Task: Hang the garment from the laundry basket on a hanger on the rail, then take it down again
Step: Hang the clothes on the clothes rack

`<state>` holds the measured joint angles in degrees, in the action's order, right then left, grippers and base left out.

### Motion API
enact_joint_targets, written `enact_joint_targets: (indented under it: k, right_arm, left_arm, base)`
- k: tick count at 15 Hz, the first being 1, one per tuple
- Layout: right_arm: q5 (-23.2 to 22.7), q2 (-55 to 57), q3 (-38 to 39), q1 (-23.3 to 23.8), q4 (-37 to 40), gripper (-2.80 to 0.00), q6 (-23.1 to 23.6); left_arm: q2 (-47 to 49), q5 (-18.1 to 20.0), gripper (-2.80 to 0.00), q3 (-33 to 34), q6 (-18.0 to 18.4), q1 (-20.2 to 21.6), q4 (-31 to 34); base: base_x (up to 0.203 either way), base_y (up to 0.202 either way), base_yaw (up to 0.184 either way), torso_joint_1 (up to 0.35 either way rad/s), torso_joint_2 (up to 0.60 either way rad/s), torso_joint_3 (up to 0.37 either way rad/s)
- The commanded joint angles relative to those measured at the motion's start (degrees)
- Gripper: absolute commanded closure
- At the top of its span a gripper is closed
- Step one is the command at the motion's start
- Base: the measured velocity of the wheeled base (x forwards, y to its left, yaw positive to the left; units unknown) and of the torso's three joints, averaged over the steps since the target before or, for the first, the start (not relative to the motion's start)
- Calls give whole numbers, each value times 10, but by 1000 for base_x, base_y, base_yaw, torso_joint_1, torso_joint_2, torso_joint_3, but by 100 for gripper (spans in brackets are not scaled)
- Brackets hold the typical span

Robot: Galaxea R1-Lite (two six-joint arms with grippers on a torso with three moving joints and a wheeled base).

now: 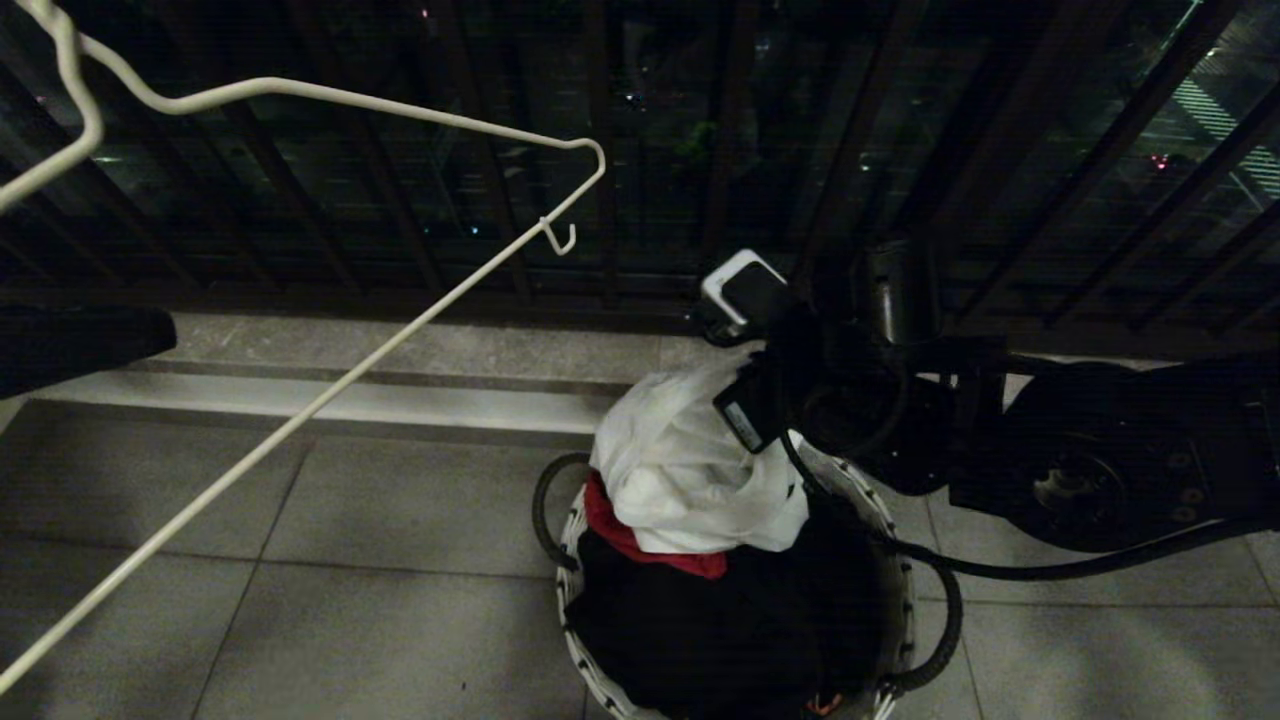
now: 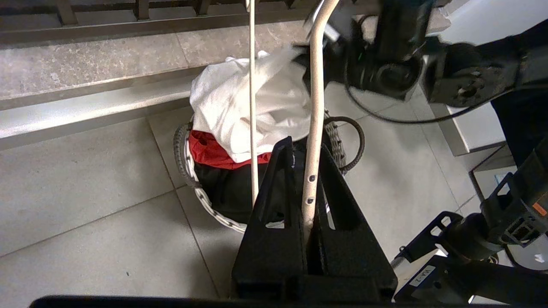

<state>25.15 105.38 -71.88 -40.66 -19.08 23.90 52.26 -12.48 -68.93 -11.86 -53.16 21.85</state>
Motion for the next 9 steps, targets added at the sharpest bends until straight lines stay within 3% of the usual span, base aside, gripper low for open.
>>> enact_joint_targets:
  k: [1, 9]
  right_arm:
    - [-5, -13, -16, 0, -8, 0, -2]
    - [-9, -50, -84, -2, -6, 0, -5]
  left_arm:
    - [2, 0, 0, 0, -1, 0, 1]
    - [21, 48, 0, 2, -1, -3, 57]
  base:
    - [0, 0, 0, 0, 0, 0]
    - [0, 0, 0, 0, 0, 0]
